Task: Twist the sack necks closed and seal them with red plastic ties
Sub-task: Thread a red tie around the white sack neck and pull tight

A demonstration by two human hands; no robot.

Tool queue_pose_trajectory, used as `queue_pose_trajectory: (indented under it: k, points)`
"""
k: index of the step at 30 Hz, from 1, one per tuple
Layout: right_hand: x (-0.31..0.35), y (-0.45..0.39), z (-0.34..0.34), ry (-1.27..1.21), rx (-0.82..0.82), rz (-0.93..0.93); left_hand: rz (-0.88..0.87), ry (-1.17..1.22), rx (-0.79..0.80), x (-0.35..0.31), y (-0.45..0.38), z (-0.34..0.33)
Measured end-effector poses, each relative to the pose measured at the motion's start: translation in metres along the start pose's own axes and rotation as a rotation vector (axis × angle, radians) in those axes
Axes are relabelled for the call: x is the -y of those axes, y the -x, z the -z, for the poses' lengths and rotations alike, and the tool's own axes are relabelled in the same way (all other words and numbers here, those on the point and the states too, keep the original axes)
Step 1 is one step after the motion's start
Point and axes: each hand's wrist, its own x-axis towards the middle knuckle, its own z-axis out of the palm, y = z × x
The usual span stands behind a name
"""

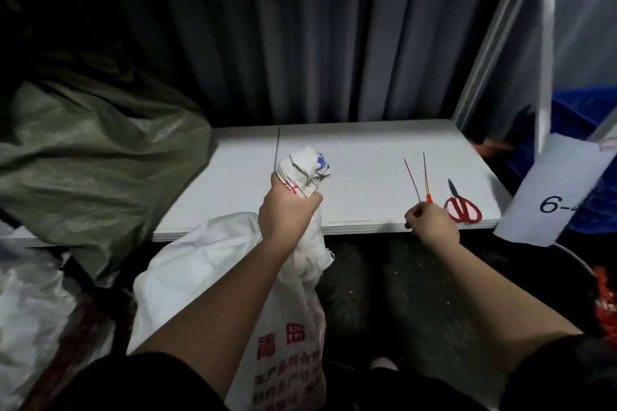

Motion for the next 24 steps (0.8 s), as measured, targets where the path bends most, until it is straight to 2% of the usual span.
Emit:
queue_pose_trajectory:
  k: [5, 14, 21, 24]
  points:
    - [-0.042, -0.053, -0.022, 0.029, -0.032, -0.078, 0.01, -0.052, -0.009, 0.02, -0.022, -0.037]
    - [-0.081, -0.102, -0.063, -0.174, 0.028, -0.246, 0.04, -0.057, 0.016, 0.045, -0.045, -0.064]
    - [-0.091, -0.123, -0.08, -0.182, 0.048, -0.204, 0.023, 0.004, 0.022, 0.053, -0.047, -0.06]
    - [-0.089, -0.114, -0.08, -0.125, -0.043, -0.137, 0.011, 0.017, 0.021, 0.054, -0.048, -0.058]
